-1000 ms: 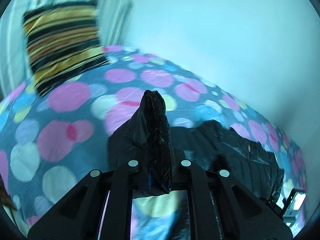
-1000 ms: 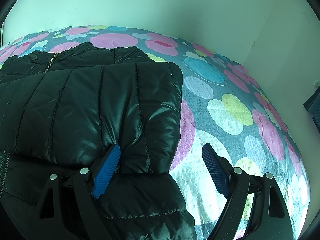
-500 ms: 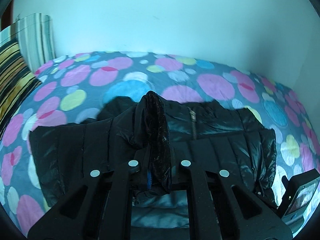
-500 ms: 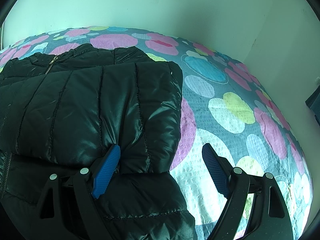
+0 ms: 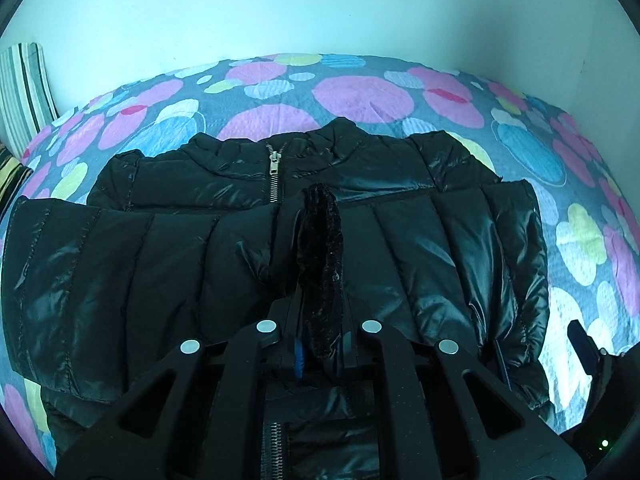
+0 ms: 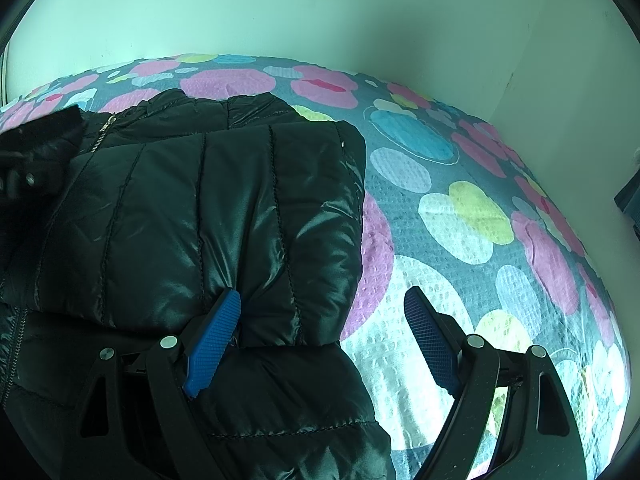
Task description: Fold large clothes
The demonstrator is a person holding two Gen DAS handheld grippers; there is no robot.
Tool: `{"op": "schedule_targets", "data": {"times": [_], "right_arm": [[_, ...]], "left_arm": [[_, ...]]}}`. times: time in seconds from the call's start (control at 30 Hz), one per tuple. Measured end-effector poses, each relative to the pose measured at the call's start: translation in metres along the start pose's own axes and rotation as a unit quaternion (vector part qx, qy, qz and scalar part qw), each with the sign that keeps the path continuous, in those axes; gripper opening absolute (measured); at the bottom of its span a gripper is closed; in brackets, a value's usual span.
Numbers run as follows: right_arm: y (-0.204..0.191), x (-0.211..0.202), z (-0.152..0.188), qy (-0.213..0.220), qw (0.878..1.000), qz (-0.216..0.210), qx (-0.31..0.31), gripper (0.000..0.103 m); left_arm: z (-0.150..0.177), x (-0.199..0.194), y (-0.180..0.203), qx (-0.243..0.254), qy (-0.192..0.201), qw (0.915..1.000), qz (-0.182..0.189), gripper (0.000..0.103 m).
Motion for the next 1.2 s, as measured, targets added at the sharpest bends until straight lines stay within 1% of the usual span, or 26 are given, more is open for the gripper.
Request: {"op": "schedule_targets", "data": {"times": [0.27,0.37,0.43,0.47,0.5,0.53,0.57,0.63,0.67,0.73,0.77,0.8,0.83,0.9,0.97,1.03,1.1,1.13,1.2], "right_arm": [[0.001,0.000,0.000,0.001,1.000,0.001,-0.001,0.082],[0.001,0.000,0.000,0.002,1.000,0.001,-0.001,0.082],[0.001,0.000,0.000,0.002,1.000,0.001,-0.001,0.082],[0.001,0.000,0.000,0.002,1.000,0.001,-0.001,0.082],[0.001,0.000,0.000,0.002,1.000,0.001,-0.001,0.082],[0.001,0.000,0.001,0.002,1.000,0.001,-0.001,0.082],[0.001,0.000,0.000,0.002,1.000,0.001,-0.001,0.083],[0.002,0.000,0.000,0.003,1.000,0.004,-0.002,0.083],[0.003,-0.001,0.000,0.004,1.000,0.004,-0.002,0.083],[0.004,-0.001,-0.001,0.004,1.000,0.002,0.000,0.083],[0.005,-0.001,-0.002,0.004,1.000,0.002,0.001,0.083],[0.005,-0.001,-0.003,0.004,1.000,0.002,0.000,0.083],[0.005,-0.002,-0.003,0.005,1.000,0.002,0.000,0.083],[0.006,-0.003,-0.004,0.006,1.000,0.001,0.000,0.083],[0.007,-0.004,-0.005,0.007,1.000,-0.001,0.001,0.083],[0.007,-0.009,-0.006,0.008,1.000,-0.002,0.000,0.083],[0.010,-0.019,-0.010,0.013,1.000,-0.003,0.003,0.083],[0.012,-0.027,-0.013,0.018,1.000,-0.007,0.007,0.083],[0.012,-0.043,-0.019,0.026,0.999,-0.023,0.014,0.083]], "left_arm": [[0.001,0.001,0.004,0.007,0.003,1.0000,-0.002,0.011],[0.000,-0.003,0.004,0.004,0.006,1.0000,-0.005,0.015],[-0.001,-0.009,0.004,0.003,0.011,0.9999,-0.005,0.028],[-0.001,-0.013,0.004,0.005,0.015,0.9998,-0.008,0.033],[0.000,-0.020,0.004,0.008,0.019,0.9997,-0.016,0.045],[0.000,-0.025,0.002,0.010,0.023,0.9995,-0.020,0.054],[0.001,-0.035,-0.001,0.011,0.031,0.9992,-0.023,0.056],[0.006,-0.057,-0.011,0.009,0.044,0.9986,-0.027,0.066],[0.008,-0.066,-0.016,0.008,0.050,0.9983,-0.029,0.069],[0.016,-0.088,-0.033,0.005,0.069,0.9965,-0.045,0.076],[0.024,-0.101,-0.050,0.002,0.079,0.9946,-0.067,0.078],[0.029,-0.107,-0.060,-0.001,0.081,0.9935,-0.080,0.081],[0.039,-0.114,-0.079,-0.006,0.079,0.9917,-0.102,0.081],[0.052,-0.119,-0.107,-0.013,0.070,0.9890,-0.130,0.081],[0.069,-0.120,-0.139,-0.024,0.053,0.9854,-0.160,0.081],[0.090,-0.121,-0.175,-0.050,0.037,0.9800,-0.189,0.081],[0.105,-0.123,-0.198,-0.070,0.032,0.9757,-0.205,0.081],[0.114,-0.123,-0.213,-0.082,0.028,0.9723,-0.217,0.081],[0.123,-0.120,-0.230,-0.094,0.021,0.9689,-0.228,0.082]]}}
Point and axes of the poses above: each gripper's, at about its wrist camera, not at the fingertips, and x roughly the way its jaws point, y to its right, z to its underside, the point moved 5 cm from there along x, roughly the way its jaws point, and after that the axes turned 15 degrees about x, right-handed, at the moved point
